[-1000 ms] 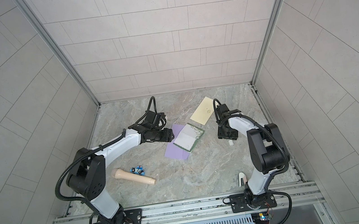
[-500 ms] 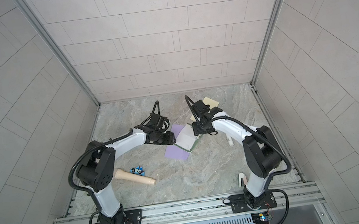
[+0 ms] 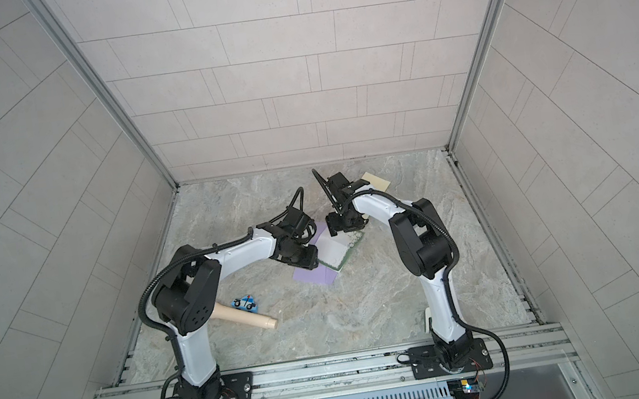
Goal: Place the letter into the envelope and seal it
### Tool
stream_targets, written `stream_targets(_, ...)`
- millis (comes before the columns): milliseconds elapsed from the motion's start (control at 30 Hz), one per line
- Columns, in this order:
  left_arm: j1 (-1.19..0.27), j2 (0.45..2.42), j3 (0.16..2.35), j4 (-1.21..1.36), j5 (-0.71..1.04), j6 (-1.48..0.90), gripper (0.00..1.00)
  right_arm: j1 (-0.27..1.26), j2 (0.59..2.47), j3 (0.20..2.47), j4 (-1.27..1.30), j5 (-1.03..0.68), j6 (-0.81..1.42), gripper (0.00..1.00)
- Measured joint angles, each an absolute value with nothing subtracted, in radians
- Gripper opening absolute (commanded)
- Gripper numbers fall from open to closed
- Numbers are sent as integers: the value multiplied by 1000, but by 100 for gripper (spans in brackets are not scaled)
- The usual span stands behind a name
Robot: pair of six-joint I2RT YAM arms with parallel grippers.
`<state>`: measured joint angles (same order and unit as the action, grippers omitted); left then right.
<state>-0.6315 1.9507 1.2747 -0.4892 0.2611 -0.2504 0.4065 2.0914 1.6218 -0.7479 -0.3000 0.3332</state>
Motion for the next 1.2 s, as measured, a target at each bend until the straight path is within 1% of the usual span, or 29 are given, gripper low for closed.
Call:
stream_targets(200,-630,1974,1306,-496,261,-250,41,410,2089,1545,-722,-426,314,72)
stream_targets(500,-630,2003,1343,-498,265,-249,38,435,2012,1405,-632,-565,331,72)
stream_targets(600,-630,2004,1343,-496,264,-249,38,439,1977,1375,-632,-545,349,72)
stream_targets(700,-630,2004,1343,-496,263,-249,38,429,1939,1380,-649,-467,373,73)
stream_targets(800,-630,2004,1343,-496,263,-246,38,382,1928,1436,-682,-382,385,72)
stream_targets(933,-630,2003,1343,-496,264,-241,38,309,1954,1514,-713,-311,382,72)
stream_targets(1067,-630,2003,1343,-496,266,-234,38,268,2032,1571,-724,-295,369,72)
stream_targets(1200,-629,2003,1343,-496,270,-233,38,263,2098,1564,-730,-351,345,70)
